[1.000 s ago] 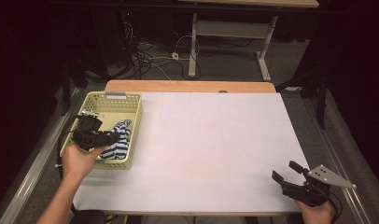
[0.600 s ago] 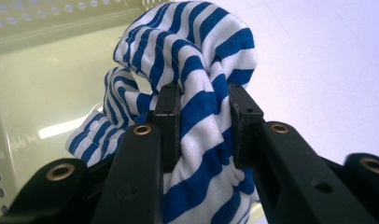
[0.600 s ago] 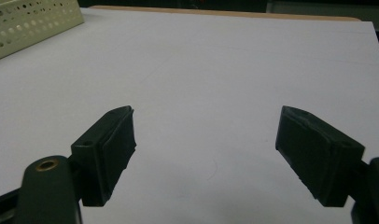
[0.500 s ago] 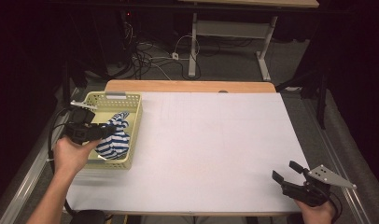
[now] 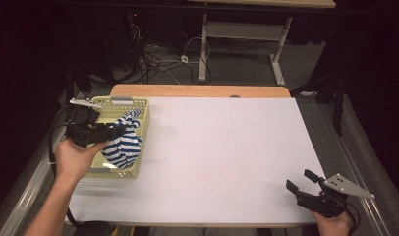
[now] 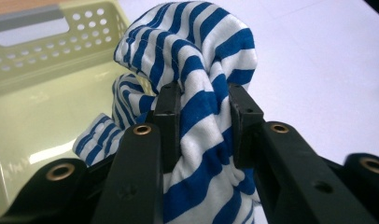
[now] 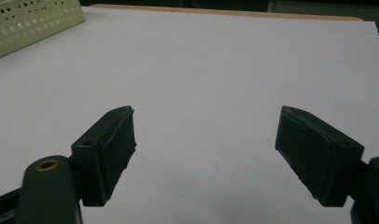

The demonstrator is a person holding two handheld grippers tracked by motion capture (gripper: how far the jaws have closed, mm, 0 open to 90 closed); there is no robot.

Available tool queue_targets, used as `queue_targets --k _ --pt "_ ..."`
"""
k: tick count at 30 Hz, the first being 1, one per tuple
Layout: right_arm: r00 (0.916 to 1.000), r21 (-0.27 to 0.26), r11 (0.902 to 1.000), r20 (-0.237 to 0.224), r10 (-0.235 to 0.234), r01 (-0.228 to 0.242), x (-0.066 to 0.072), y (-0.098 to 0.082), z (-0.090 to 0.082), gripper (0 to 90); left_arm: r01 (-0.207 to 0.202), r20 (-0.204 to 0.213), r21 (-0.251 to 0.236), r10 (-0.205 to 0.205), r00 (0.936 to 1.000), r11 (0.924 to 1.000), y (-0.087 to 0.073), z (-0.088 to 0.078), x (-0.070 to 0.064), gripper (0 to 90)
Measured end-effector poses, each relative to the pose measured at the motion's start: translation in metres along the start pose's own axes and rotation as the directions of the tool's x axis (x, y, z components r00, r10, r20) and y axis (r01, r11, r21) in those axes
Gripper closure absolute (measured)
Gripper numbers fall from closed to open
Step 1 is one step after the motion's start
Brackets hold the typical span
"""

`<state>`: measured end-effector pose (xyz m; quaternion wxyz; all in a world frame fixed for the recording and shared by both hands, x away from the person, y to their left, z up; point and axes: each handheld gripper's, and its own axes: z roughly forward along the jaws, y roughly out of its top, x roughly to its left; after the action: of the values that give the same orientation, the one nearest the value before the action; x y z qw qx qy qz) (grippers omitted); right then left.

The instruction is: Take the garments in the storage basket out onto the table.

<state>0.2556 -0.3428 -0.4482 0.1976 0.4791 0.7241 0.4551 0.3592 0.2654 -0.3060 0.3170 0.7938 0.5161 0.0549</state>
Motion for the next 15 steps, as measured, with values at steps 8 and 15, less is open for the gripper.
queue_targets --k 8,15 --pt "1.0000 -0.003 1.0000 -0.001 -0.003 0.003 0.000 0.000 0.000 21.0 -0.030 0.040 -0.019 0.031 0.9987 0.9994 0.011 -0.001 -0.014 68.2" --pt "1.0000 -0.002 1.0000 -0.004 -0.008 0.008 0.000 0.000 0.000 21.3 -0.067 0.085 -0.035 0.070 0.9939 0.9971 0.022 0.006 -0.032 68.2"
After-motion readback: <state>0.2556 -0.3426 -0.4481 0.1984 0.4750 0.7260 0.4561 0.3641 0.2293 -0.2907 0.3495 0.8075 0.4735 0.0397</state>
